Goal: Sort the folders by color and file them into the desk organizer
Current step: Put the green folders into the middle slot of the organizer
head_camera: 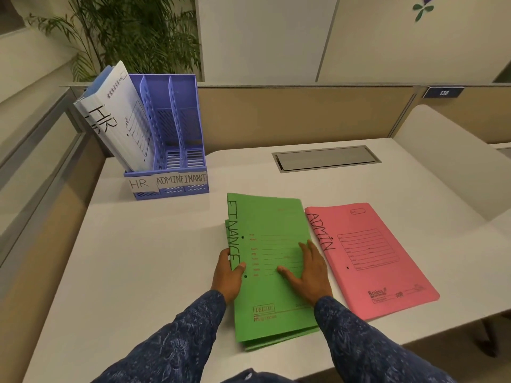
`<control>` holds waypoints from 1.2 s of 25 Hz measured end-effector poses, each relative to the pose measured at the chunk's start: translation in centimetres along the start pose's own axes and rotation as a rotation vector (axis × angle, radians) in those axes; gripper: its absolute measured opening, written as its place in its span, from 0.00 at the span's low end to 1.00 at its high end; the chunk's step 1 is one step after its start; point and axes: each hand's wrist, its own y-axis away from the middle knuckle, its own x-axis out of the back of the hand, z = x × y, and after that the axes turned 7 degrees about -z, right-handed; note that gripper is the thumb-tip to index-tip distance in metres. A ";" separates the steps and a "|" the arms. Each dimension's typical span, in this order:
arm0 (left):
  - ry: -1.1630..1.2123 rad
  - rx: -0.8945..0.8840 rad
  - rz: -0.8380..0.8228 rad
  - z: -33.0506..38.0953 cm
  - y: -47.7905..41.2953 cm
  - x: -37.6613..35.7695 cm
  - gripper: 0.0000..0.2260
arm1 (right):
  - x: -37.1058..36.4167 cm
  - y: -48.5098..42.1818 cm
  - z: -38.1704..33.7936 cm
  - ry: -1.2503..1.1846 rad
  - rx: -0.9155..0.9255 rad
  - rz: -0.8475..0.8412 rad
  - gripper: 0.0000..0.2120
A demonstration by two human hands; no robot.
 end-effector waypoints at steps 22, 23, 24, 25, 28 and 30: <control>0.210 -0.249 0.098 9.6 -5.2 17.1 0.16 | 1.6 -15.2 -16.4 -0.880 -0.010 -0.146 0.10; 0.225 -0.274 0.115 10.6 -5.7 17.8 0.16 | 1.8 -16.3 -17.6 -0.877 0.012 -0.152 0.10; 0.236 -0.304 0.136 11.6 -6.2 18.3 0.16 | 1.9 -17.5 -18.9 -0.868 0.033 -0.153 0.09; 0.245 -0.338 0.159 12.5 -6.7 19.0 0.17 | 2.2 -18.8 -20.1 -0.854 0.052 -0.155 0.10; 0.258 -0.441 0.239 15.2 -7.9 20.9 0.18 | 2.8 -22.1 -23.3 -0.774 0.105 -0.221 0.22; 0.227 -0.514 0.308 16.9 -8.8 22.0 0.19 | 2.9 -23.8 -24.9 -0.654 0.130 -0.229 0.34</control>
